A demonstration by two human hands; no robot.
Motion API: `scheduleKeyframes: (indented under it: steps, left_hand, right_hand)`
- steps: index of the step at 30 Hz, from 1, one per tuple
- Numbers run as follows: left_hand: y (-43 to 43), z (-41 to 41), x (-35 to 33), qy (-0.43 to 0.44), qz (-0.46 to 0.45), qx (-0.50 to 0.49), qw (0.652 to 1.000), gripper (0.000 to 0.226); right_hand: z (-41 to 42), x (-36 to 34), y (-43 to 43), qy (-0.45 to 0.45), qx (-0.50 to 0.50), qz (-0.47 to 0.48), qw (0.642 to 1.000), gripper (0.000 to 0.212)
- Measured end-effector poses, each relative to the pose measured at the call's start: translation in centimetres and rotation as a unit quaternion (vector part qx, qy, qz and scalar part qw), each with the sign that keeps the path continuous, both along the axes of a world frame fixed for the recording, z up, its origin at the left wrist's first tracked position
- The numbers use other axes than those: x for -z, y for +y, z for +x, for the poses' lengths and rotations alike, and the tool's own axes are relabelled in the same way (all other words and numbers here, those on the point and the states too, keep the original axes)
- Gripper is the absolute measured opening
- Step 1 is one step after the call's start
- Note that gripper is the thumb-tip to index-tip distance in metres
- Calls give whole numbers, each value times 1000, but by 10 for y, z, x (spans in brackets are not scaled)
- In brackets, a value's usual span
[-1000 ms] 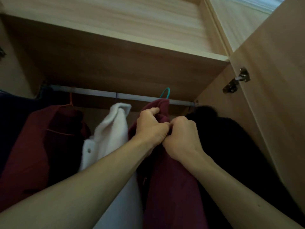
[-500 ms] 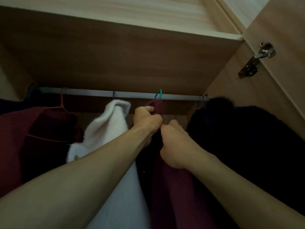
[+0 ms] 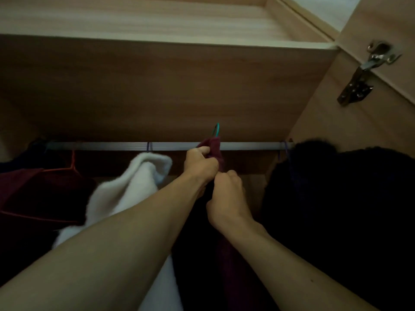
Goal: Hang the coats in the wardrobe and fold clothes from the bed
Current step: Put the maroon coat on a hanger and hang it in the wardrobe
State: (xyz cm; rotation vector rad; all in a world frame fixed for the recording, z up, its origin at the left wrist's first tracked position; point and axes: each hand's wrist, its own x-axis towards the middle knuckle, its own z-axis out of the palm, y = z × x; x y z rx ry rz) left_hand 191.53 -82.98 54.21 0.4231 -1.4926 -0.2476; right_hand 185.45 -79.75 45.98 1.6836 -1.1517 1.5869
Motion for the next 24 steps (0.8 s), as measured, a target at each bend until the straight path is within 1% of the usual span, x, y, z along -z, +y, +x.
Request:
scheduleKeyframes:
  steps: [3, 5, 7, 9, 13, 16, 19, 22, 24]
  left_hand:
    - [-18, 6, -5, -10, -8, -23, 1000, 58]
    - [-30, 12, -4, -18, -9, -37, 999, 69]
    - [-41, 18, -3, -30, -11, -56, 998, 67]
    - [-48, 22, -2, -30, -16, -67, 997, 59]
    - [-56, 31, -10, -44, -26, -76, 996, 51]
    - [-58, 40, -19, -50, -28, -76, 995, 53]
    - [-58, 47, -23, -63, -25, -89, 994, 56]
    - [-54, 52, -25, -60, -26, -64, 996, 59]
    - [-52, 53, -28, -72, -24, -56, 996, 65]
  right_hand:
    - [1, -12, -19, -1, -6, -8, 1000, 32]
    - [2, -20, -32, -9, -15, 0, 1000, 32]
    - [4, -27, -45, -8, -26, 2, 1000, 30]
    - [9, -34, -57, -6, -27, -1, 1000, 31]
    - [26, -50, -76, -28, -27, -21, 999, 25]
    - [37, -65, -86, -35, -28, -24, 999, 26]
    - [43, -72, -90, -40, -5, -33, 999, 25]
    - [47, -76, -83, -29, -11, -14, 999, 27]
    - [44, -79, -75, -18, -18, -4, 1000, 27]
